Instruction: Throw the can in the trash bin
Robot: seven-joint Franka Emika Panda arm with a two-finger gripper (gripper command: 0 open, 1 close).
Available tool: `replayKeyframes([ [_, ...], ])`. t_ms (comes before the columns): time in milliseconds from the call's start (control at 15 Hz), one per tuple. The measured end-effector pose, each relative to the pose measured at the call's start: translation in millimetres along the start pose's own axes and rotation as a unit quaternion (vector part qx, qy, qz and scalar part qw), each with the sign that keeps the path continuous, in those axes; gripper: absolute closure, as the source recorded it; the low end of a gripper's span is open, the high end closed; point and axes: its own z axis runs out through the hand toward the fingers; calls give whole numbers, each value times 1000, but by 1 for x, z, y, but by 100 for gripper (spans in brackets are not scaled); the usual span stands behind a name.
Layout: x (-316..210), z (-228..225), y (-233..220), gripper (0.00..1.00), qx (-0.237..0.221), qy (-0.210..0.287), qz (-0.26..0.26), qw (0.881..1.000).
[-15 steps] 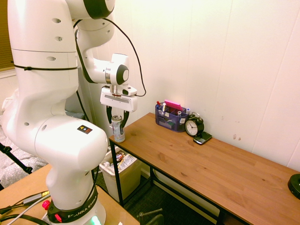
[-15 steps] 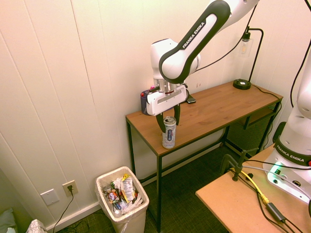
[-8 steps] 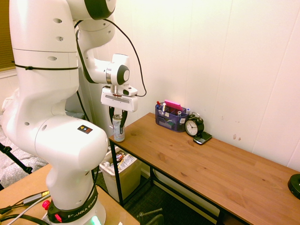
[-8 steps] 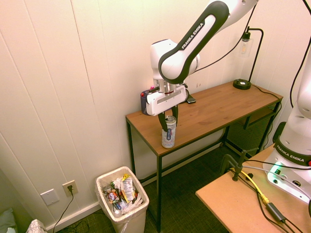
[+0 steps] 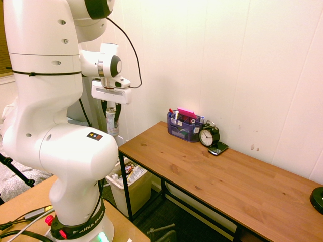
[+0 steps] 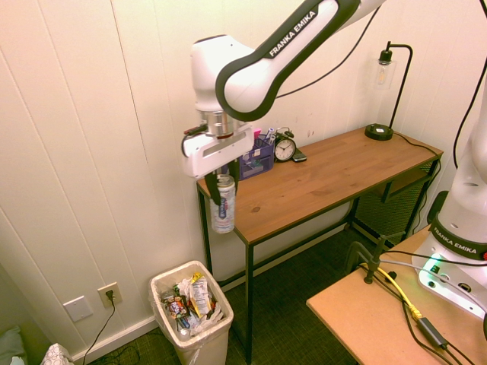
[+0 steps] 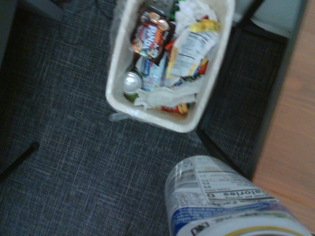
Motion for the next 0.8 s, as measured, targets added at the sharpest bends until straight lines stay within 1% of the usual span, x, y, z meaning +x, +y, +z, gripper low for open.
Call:
replayKeyframes([
  [133, -5, 12, -38, 100, -9, 17, 5, 1000],
  [200, 4, 25, -54, 0, -15, 17, 12, 1000],
  [400, 37, 48, -83, 0, -34, 7, 36, 999],
  [600, 49, 38, -92, 0, -32, 6, 45, 998],
  [800, 57, 34, -91, 0, -30, 5, 48, 998],
])
